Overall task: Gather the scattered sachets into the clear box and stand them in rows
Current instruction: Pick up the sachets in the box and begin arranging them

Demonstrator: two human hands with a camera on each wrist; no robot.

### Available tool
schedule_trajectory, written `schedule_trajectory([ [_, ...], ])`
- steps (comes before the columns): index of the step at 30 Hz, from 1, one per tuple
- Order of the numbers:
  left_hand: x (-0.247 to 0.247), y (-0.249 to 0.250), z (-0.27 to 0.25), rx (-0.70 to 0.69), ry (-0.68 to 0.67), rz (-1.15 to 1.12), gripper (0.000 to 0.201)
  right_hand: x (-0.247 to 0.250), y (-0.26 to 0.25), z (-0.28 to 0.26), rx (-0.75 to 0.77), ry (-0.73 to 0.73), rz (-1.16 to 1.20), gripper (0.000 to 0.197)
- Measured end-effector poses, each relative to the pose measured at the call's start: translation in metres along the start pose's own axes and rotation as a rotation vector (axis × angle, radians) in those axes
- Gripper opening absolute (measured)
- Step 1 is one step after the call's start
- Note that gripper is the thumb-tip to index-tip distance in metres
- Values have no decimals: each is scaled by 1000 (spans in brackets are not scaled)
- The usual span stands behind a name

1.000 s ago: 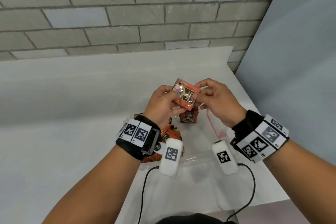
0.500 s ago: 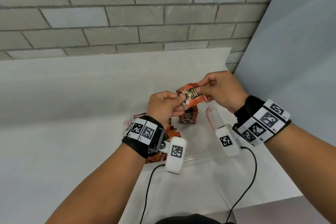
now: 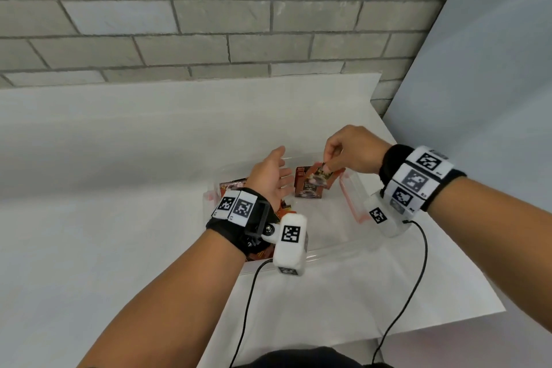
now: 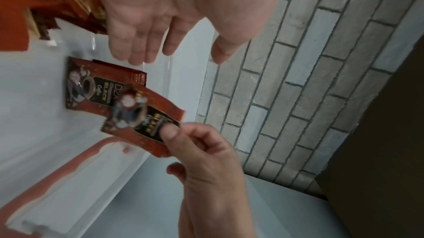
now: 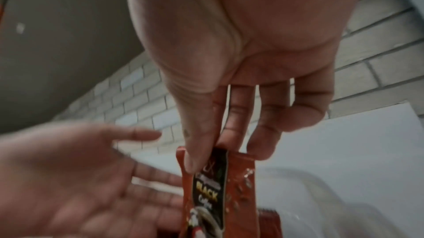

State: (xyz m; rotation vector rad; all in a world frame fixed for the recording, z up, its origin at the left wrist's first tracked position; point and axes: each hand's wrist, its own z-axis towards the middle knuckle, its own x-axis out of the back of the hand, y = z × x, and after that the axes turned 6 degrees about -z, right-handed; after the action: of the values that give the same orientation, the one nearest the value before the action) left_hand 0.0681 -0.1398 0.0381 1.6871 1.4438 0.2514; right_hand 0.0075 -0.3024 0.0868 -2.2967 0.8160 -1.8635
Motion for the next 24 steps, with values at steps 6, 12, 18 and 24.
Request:
schedule_trajectory([
  [6,-13,-1,10,78,14,57,65,-28,-14,19,9,-138,-262,11],
  [12,-11,-4,21,162,23,31,79,-38,-19,28,3,-175,-381,9],
  [18,-14,-3,14,254,-3,-55,72,-43,-23,31,-11,-177,-439,8],
  [24,-14,-5,14,282,19,-116,72,-42,-26,33,-10,-172,-477,10],
])
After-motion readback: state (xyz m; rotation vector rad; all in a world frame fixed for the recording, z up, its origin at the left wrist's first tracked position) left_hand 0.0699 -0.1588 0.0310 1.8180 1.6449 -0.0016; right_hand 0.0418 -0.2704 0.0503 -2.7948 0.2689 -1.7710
